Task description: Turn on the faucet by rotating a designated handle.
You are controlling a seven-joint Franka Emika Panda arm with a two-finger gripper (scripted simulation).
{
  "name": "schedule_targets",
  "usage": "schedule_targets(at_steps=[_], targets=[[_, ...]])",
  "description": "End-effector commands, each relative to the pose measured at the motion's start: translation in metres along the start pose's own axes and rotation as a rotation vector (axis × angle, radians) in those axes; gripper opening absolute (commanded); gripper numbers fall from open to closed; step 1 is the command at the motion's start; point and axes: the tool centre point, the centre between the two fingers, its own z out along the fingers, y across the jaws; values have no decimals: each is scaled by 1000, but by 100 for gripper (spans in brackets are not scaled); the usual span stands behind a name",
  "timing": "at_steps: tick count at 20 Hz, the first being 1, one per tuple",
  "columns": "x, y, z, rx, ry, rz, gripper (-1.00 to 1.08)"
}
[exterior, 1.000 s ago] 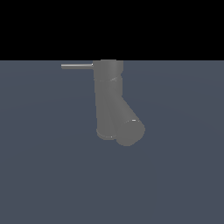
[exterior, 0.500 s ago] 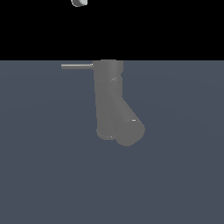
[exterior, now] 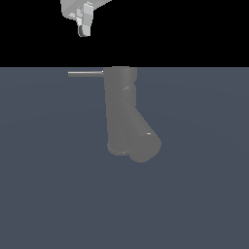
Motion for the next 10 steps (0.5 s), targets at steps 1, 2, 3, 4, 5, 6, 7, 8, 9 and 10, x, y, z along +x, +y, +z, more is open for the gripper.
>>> schedule_targets(at_steps=[1, 2, 3, 4, 5, 6, 7, 8, 9, 10], targets=[[2, -11, 11, -3, 5, 62, -100], [3, -15, 15, -4, 8, 87, -100], [3, -20, 20, -5, 11, 111, -100], [4, -24, 24, -6, 15, 135, -100], [5, -28, 29, -7, 19, 160, -100], [5, -32, 33, -8, 23, 184, -100], [6, -36, 38, -9, 27, 208, -100], [7, -40, 42, -10, 31, 232, -100], [7, -44, 47, -10, 36, 256, -100], [8, -48, 51, -11, 41, 280, -100]])
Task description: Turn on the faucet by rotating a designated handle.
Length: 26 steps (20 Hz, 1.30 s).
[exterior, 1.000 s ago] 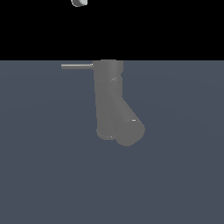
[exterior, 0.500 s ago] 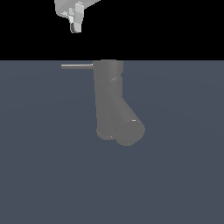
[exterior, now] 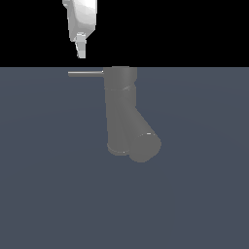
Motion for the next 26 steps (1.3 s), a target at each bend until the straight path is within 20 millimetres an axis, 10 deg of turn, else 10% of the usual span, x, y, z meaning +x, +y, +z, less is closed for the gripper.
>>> schedule_targets(at_steps=[1, 26], targets=[[-2, -10, 11, 0, 12, 60, -100], [-9, -32, 49, 8, 64, 252, -100]])
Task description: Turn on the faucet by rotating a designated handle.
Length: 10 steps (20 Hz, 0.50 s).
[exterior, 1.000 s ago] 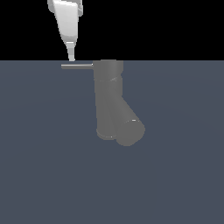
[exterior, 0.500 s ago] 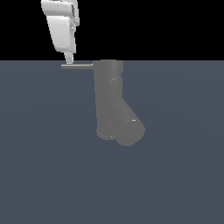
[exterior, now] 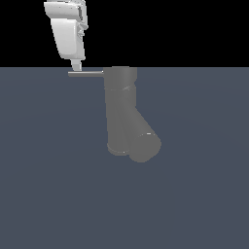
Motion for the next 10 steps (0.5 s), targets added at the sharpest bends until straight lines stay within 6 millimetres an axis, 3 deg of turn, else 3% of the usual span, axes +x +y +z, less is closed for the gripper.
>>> schedule_targets(at_steps=[1, 10], targets=[[0, 6, 0, 0, 0, 0, -100], [2, 31, 0, 0, 0, 0, -100]])
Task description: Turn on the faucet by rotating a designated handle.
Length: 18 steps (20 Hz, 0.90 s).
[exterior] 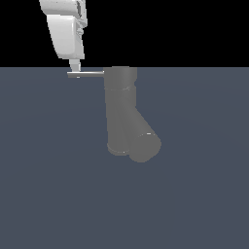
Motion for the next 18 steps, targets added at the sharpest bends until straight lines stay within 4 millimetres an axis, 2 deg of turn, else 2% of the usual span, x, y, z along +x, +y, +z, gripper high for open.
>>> schedule_targets(at_steps=[1, 18], targets=[[1, 11, 0, -7, 2, 2, -100], [4, 59, 0, -7, 2, 3, -100]])
